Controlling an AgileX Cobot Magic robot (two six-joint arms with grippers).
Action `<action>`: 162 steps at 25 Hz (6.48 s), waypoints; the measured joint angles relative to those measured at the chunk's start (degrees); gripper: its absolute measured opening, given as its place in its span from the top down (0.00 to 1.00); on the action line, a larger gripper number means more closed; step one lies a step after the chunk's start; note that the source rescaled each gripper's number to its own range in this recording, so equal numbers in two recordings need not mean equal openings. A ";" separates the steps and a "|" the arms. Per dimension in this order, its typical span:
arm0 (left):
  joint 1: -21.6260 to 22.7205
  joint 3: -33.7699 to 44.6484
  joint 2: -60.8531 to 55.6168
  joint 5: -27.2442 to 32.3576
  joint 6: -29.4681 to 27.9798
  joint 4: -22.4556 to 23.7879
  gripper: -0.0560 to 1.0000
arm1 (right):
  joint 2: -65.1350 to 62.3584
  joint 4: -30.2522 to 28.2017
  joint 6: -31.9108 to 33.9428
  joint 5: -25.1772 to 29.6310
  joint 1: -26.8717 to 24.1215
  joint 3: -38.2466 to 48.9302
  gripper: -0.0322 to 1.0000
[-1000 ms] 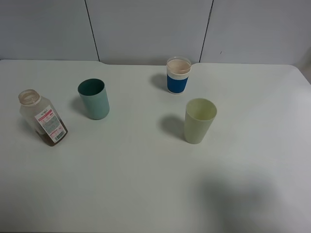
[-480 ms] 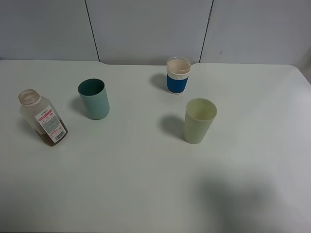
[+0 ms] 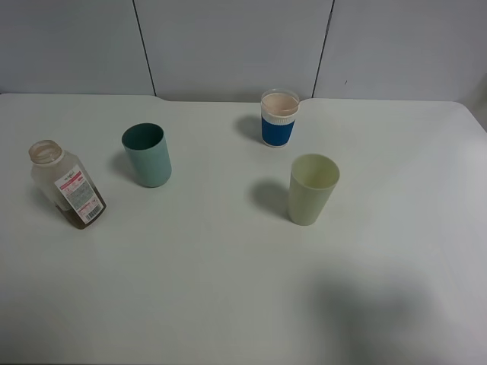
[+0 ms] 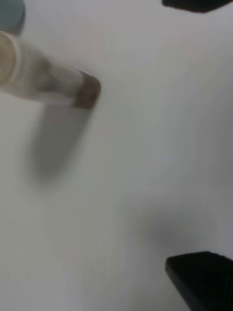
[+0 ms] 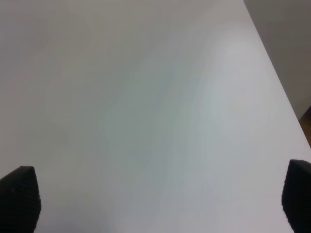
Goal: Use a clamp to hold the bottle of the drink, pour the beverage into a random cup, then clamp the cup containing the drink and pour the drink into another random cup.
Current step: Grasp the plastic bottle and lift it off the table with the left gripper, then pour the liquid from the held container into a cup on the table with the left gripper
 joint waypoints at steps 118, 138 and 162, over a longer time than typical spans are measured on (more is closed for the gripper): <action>-1.29 26.92 66.84 -112.20 -3.05 15.06 0.94 | 0.00 0.00 0.00 0.00 0.00 0.00 0.00; -1.99 19.11 41.97 -78.32 -5.26 -1.20 0.94 | 0.00 0.00 0.00 0.00 0.00 0.00 0.00; -34.29 9.07 39.79 -96.88 87.65 -93.70 0.94 | 0.00 0.00 0.00 0.00 0.00 0.00 0.00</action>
